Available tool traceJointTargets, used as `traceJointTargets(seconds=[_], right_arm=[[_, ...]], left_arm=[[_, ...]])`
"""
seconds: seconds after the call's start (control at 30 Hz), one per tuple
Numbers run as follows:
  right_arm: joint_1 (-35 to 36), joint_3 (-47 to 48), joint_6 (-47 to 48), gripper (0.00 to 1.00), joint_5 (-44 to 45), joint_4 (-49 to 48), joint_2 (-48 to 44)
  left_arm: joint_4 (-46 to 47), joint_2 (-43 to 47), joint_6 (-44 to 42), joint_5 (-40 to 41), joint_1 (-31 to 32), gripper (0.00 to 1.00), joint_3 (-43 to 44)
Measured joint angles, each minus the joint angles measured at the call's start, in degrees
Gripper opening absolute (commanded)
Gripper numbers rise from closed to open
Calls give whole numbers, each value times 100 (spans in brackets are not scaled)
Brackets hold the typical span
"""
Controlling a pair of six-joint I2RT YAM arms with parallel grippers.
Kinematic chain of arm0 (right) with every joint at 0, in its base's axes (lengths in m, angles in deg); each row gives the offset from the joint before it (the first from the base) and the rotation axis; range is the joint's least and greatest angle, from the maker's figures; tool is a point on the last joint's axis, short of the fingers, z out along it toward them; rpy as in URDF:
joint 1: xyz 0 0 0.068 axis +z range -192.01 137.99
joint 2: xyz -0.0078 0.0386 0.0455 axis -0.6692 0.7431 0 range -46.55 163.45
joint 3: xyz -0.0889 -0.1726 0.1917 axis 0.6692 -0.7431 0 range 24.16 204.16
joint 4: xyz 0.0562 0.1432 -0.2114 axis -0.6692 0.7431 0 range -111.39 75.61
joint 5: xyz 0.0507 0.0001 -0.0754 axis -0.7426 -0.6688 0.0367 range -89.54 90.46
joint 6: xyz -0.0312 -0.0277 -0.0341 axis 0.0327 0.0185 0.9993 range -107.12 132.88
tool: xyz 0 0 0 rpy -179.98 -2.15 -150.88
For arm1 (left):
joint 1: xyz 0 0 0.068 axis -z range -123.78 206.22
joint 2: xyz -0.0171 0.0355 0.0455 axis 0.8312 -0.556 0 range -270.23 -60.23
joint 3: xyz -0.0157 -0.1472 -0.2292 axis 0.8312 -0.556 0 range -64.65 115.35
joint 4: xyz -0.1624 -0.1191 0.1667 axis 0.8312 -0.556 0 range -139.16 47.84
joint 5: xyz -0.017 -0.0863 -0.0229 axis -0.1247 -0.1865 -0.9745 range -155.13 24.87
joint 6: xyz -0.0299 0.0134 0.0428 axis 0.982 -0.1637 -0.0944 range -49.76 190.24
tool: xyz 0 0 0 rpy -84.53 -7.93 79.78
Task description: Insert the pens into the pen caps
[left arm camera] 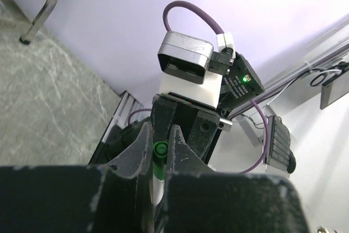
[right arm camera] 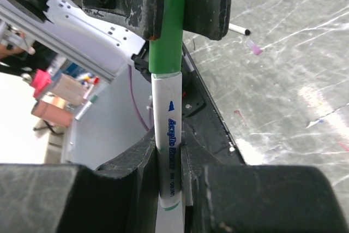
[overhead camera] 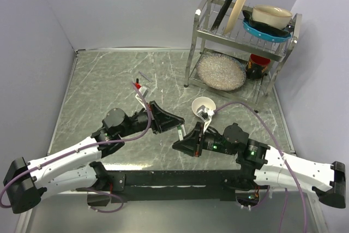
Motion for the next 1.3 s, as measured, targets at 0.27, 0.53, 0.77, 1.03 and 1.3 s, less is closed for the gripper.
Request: traceJointTargets(seconds=[0.27, 0.53, 0.77, 1.03, 1.3], right_arm=[[-977, 535, 354, 0, -1338, 688, 190], [-1416, 621, 151, 0, -2079, 570, 531], [-1453, 621, 0, 0, -2210, 439, 793], [-1469, 960, 431, 0, -1738, 1163, 1014], [-1545, 1056, 686, 0, -1617, 1606, 1110]], left_arm=[[81, 428, -103, 457, -2, 1, -332], [114, 391, -203, 745, -2, 1, -409], [479, 203, -179, 890, 0, 1, -535], [706, -190, -4, 1335, 81, 1, -531], [291, -162, -107, 1683, 205, 1, -496]])
